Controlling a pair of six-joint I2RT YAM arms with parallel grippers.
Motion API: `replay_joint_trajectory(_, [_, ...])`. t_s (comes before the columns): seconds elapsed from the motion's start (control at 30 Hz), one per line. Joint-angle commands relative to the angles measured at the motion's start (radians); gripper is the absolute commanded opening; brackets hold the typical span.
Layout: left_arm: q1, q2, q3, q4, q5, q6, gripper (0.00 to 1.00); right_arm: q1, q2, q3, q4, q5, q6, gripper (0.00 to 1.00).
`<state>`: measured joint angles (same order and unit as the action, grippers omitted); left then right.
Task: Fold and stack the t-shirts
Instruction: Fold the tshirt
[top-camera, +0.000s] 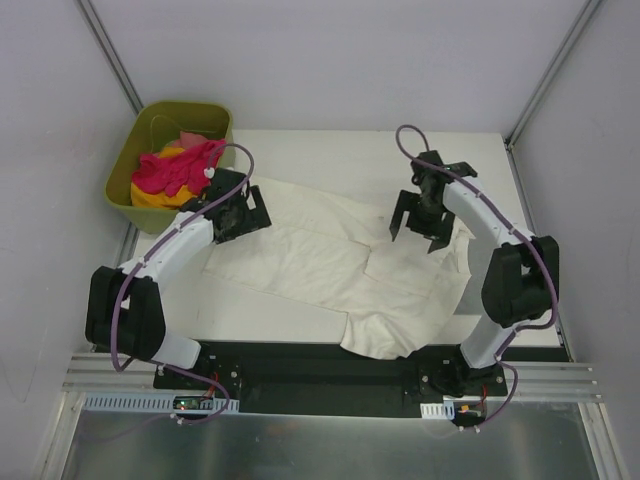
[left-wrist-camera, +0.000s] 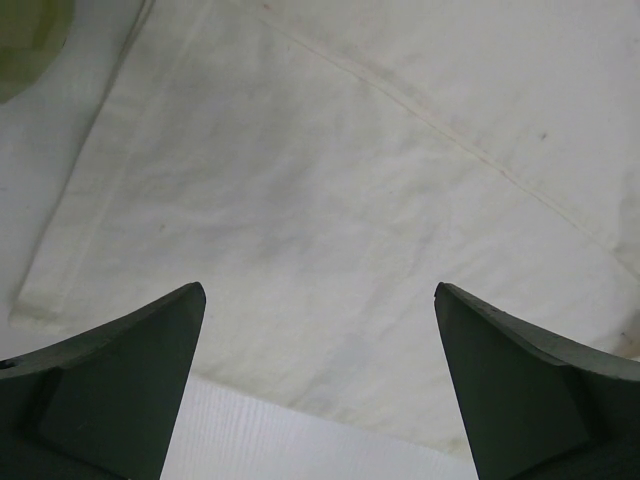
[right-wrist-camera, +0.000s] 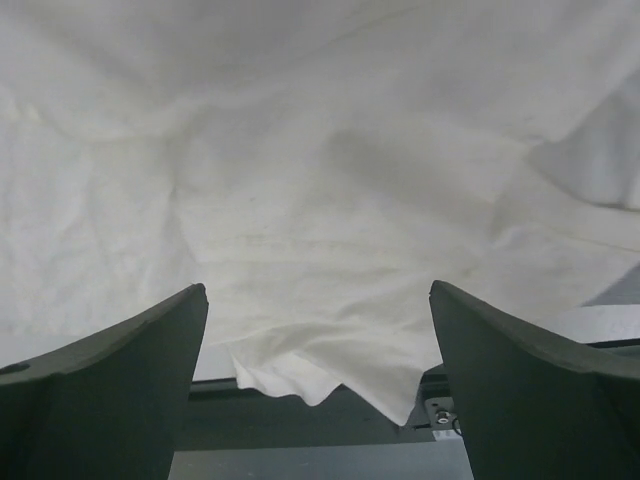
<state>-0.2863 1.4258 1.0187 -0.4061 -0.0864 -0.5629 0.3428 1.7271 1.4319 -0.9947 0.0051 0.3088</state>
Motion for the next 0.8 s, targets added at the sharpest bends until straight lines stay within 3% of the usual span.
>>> replay_joint_trajectory(0.0, [-0.010, 0.068, 0.107, 0.007, 0.043, 0.050, 0.99, -0.148, -0.035, 0.018, -0.049, 0.174, -0.071, 0.97])
replay_joint_trajectory(0.23, [-0.014, 0.295, 0.323, 0.004, 0.080, 0.096, 0.99, -0.329, 0.158, 0.163, -0.019, 0.232, -0.154, 0.89])
replay_joint_trajectory(0.43, [-0.013, 0.467, 0.469, 0.004, 0.085, 0.132, 0.99, -0.424, 0.279, 0.281, 0.047, 0.136, -0.206, 0.75])
replay_joint_trajectory(0.77, [0.025, 0.630, 0.589, -0.005, 0.111, 0.138, 0.99, -0.439, 0.440, 0.404, 0.188, 0.050, -0.301, 0.59])
